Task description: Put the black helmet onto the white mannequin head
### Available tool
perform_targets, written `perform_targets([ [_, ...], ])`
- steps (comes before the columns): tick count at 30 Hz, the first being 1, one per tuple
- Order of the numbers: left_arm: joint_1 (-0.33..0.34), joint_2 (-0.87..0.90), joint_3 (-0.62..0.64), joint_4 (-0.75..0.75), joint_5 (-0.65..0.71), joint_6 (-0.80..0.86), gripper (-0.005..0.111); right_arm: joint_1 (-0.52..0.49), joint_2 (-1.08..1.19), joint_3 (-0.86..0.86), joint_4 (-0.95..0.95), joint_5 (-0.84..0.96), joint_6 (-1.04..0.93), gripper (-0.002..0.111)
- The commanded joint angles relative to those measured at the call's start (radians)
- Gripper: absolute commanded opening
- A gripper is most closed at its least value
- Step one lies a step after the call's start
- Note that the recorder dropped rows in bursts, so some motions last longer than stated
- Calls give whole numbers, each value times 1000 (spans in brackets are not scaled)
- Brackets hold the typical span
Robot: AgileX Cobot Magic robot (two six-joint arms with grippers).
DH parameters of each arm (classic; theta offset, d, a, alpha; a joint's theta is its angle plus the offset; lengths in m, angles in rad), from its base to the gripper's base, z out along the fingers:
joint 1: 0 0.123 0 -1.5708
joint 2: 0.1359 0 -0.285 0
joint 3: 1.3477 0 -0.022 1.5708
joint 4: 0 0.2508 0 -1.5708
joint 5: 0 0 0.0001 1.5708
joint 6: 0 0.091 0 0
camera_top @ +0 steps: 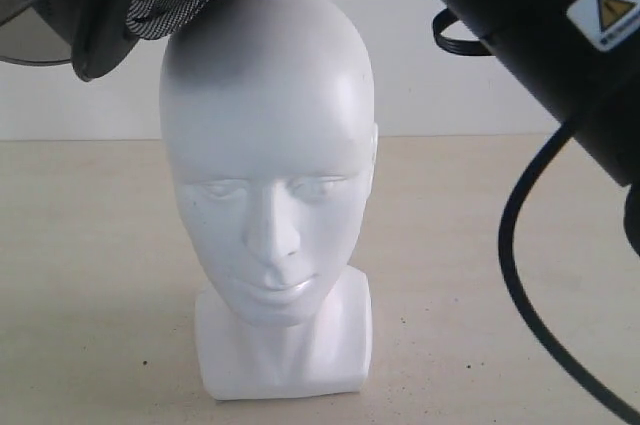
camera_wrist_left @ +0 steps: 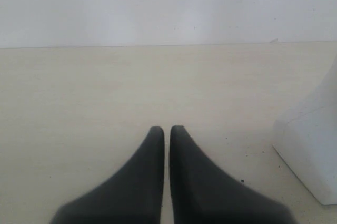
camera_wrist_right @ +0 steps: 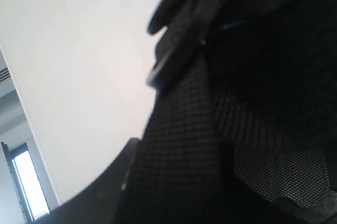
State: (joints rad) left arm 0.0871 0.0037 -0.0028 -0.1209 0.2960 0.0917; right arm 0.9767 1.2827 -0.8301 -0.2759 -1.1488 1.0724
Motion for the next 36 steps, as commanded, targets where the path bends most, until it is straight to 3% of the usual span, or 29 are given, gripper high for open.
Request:
perform_targets([
  [1, -3, -4, 3, -7, -1, -9, 5, 0, -24, 4, 12, -72, -45, 0],
  [17, -3, -4, 3, -3, -26, -9, 5, 0, -8, -13, 45, -72, -22, 0],
  [22, -3, -4, 3, -3, -204, -26, 5, -1, 22, -21, 44, -72, 8, 0],
  [29, -3, -4, 3, 8, -570, -461, 5, -1, 95, -21, 11, -72, 63, 0],
  [33, -3, -4, -113, 89, -595, -480, 5, -1, 135, -82, -53, -72, 127, 0],
  [36, -3, 99, -246, 99, -588, -480, 5, -1, 159, -119, -80, -72, 146, 0],
])
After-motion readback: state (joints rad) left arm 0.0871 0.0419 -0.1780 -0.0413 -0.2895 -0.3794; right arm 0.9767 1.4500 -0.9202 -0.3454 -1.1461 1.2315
